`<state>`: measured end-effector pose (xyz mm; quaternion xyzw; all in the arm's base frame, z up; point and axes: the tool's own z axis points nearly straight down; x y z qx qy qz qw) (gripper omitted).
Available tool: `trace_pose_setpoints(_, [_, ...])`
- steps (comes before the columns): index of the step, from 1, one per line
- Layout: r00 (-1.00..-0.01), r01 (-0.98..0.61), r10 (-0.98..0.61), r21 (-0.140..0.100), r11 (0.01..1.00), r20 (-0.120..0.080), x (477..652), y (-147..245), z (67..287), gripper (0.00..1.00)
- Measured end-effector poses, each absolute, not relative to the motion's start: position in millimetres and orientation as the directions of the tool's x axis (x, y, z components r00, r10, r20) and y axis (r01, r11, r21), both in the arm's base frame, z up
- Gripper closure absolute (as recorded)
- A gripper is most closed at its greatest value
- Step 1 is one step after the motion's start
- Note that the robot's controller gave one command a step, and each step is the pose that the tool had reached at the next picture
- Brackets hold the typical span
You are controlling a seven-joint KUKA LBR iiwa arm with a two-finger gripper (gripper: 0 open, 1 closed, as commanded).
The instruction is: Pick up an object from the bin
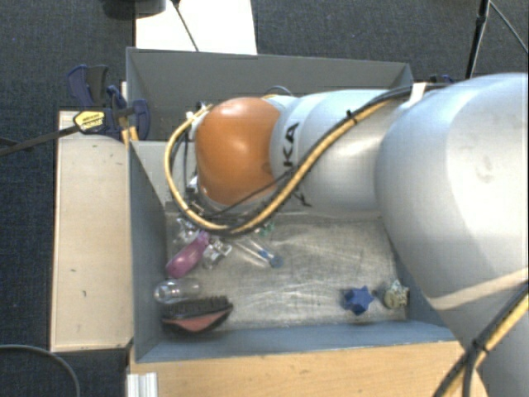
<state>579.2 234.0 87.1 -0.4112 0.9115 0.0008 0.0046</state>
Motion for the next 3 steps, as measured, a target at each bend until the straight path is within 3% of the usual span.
trace_pose_setpoints(2, [-0.667, -0.745, -0.745, -0.001, 0.667, -0.009, 580.9, 235.0, 108.4, 1.00])
trace_pose_setpoints(3, [-0.670, -0.742, -0.742, -0.003, 0.670, -0.008, 582.1, 235.2, 136.6, 1.00])
